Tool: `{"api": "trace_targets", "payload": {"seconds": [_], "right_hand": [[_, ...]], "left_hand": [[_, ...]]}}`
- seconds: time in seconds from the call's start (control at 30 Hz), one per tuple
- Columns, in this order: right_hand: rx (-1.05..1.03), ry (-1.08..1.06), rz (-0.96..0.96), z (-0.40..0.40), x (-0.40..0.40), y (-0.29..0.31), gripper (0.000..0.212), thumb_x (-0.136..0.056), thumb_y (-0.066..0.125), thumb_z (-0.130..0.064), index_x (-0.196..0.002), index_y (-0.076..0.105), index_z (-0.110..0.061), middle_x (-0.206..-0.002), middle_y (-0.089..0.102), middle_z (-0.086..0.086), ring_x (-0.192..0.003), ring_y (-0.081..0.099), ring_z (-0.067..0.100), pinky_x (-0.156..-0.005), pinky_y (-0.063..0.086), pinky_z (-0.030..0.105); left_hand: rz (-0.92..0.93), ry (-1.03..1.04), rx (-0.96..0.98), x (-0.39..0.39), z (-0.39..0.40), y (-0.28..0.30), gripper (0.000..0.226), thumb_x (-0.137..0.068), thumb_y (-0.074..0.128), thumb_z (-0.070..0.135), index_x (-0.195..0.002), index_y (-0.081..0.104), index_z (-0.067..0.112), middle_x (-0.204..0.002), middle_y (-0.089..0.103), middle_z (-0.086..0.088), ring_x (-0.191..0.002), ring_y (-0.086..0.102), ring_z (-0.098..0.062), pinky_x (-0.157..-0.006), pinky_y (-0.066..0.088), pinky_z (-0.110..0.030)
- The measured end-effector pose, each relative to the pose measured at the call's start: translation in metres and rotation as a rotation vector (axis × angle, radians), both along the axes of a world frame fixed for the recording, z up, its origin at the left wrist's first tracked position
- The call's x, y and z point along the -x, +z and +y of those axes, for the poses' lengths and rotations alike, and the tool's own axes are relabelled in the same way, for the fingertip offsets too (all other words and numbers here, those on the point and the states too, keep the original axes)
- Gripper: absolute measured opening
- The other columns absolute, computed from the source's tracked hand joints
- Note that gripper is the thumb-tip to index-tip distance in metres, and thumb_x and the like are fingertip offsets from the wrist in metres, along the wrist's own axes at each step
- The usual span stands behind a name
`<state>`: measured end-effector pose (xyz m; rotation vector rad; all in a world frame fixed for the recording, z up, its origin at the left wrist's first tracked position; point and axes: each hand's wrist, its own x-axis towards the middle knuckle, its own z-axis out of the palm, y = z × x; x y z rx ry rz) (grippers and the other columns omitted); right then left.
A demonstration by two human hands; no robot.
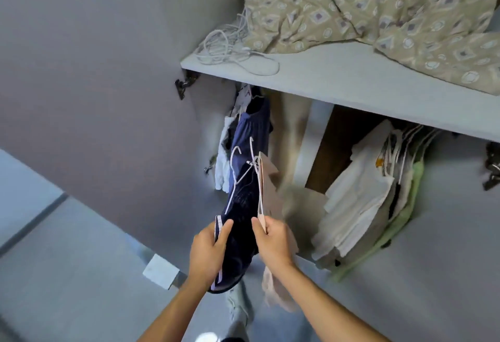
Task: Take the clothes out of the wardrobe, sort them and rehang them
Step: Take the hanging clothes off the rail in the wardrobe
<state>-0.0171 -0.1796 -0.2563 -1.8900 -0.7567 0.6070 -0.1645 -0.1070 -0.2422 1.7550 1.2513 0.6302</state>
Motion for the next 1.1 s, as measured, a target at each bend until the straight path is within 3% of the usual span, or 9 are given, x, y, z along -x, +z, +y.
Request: {"api": "trace_targets", "payload": {"seconds": [0.13, 0.27, 0.43, 0.57, 0.67, 0.8, 0.9, 0.97, 1.1], "right_hand": [[-0.023, 0.186, 0.116, -0.018, 0.078, -0.007, 0.052, -0.098, 0.065, -0.02, -0.06, 0.03, -0.021, -0.051, 0.03, -0.01, -0.05, 0.029, 0.007, -0.05, 0.026, 0.027], [0.008, 0.343, 0.134, -0.031, 0.16, -0.018, 0.05, -0.098, 0.065, -0.017, -0.063, 0.03, -0.008, -0.053, 0.029, -0.008, -0.05, 0.029, 0.007, -0.05, 0.024, 0.025], [0.093, 0.512, 0.174, -0.045, 0.261, -0.023, 0.047, -0.099, 0.064, -0.019, -0.065, 0.035, -0.003, -0.054, 0.034, -0.004, -0.05, 0.032, 0.008, -0.05, 0.027, 0.026], [0.136, 0.647, 0.173, -0.048, 0.342, -0.033, 0.051, -0.099, 0.064, -0.025, -0.06, 0.031, -0.02, -0.051, 0.033, -0.008, -0.05, 0.032, 0.008, -0.053, 0.029, 0.031], [0.152, 0.741, 0.141, -0.046, 0.406, -0.035, 0.05, -0.098, 0.062, -0.033, -0.061, 0.031, -0.019, -0.052, 0.034, -0.008, -0.051, 0.034, 0.009, -0.054, 0.031, 0.034], [0.112, 0.859, 0.171, -0.036, 0.493, -0.025, 0.05, -0.1, 0.063, -0.019, -0.063, 0.029, -0.013, -0.055, 0.031, -0.007, -0.055, 0.03, 0.01, -0.055, 0.028, 0.03], [0.082, 0.938, 0.148, -0.026, 0.554, -0.013, 0.05, -0.101, 0.062, -0.016, -0.062, 0.031, -0.019, -0.054, 0.029, -0.01, -0.053, 0.028, 0.007, -0.052, 0.024, 0.024], [0.062, 0.99, 0.143, -0.019, 0.591, -0.006, 0.05, -0.101, 0.062, -0.016, -0.062, 0.031, -0.021, -0.055, 0.028, -0.009, -0.055, 0.027, 0.008, -0.052, 0.023, 0.026], [0.033, 1.106, 0.142, -0.008, 0.656, 0.004, 0.051, -0.101, 0.062, -0.016, -0.062, 0.029, -0.023, -0.056, 0.027, -0.01, -0.055, 0.026, 0.008, -0.052, 0.021, 0.027]], "left_hand": [[0.041, 0.158, 0.023, 0.097, -0.036, -0.011, 0.065, -0.098, 0.051, 0.069, -0.071, 0.04, 0.011, -0.058, 0.04, 0.007, -0.056, 0.04, -0.009, -0.058, 0.039, -0.037], [0.112, 0.243, 0.042, 0.186, -0.073, -0.016, 0.065, -0.097, 0.05, 0.072, -0.069, 0.041, 0.014, -0.056, 0.039, 0.011, -0.054, 0.037, -0.007, -0.055, 0.038, -0.038], [0.174, 0.423, 0.075, 0.284, -0.122, -0.018, 0.056, -0.099, 0.054, 0.064, -0.067, 0.054, 0.019, -0.057, 0.055, 0.001, -0.051, 0.047, -0.006, -0.053, 0.038, -0.026], [0.115, 0.574, 0.119, 0.367, -0.151, -0.033, 0.054, -0.101, 0.057, 0.06, -0.063, 0.046, 0.022, -0.053, 0.047, 0.008, -0.052, 0.044, -0.005, -0.055, 0.037, -0.032], [0.063, 0.696, 0.152, 0.435, -0.17, -0.047, 0.062, -0.098, 0.056, 0.067, -0.067, 0.043, 0.015, -0.057, 0.046, 0.0, -0.055, 0.043, -0.009, -0.057, 0.039, -0.04], [-0.012, 0.818, 0.143, 0.516, -0.187, -0.043, 0.06, -0.101, 0.055, 0.061, -0.066, 0.034, 0.018, -0.056, 0.036, 0.008, -0.055, 0.036, -0.011, -0.058, 0.032, -0.038], [-0.065, 0.929, 0.139, 0.573, -0.191, -0.042, 0.063, -0.1, 0.053, 0.065, -0.07, 0.04, 0.011, -0.059, 0.04, 0.002, -0.057, 0.041, -0.011, -0.059, 0.036, -0.039], [-0.099, 0.998, 0.143, 0.605, -0.191, -0.04, 0.067, -0.1, 0.052, 0.068, -0.075, 0.05, 0.006, -0.062, 0.05, -0.008, -0.058, 0.049, -0.019, -0.06, 0.042, -0.046], [-0.164, 1.09, 0.103, 0.65, -0.189, -0.031, 0.062, -0.1, 0.056, 0.063, -0.073, 0.051, 0.008, -0.061, 0.051, 0.0, -0.058, 0.048, -0.014, -0.06, 0.04, -0.04]]}}
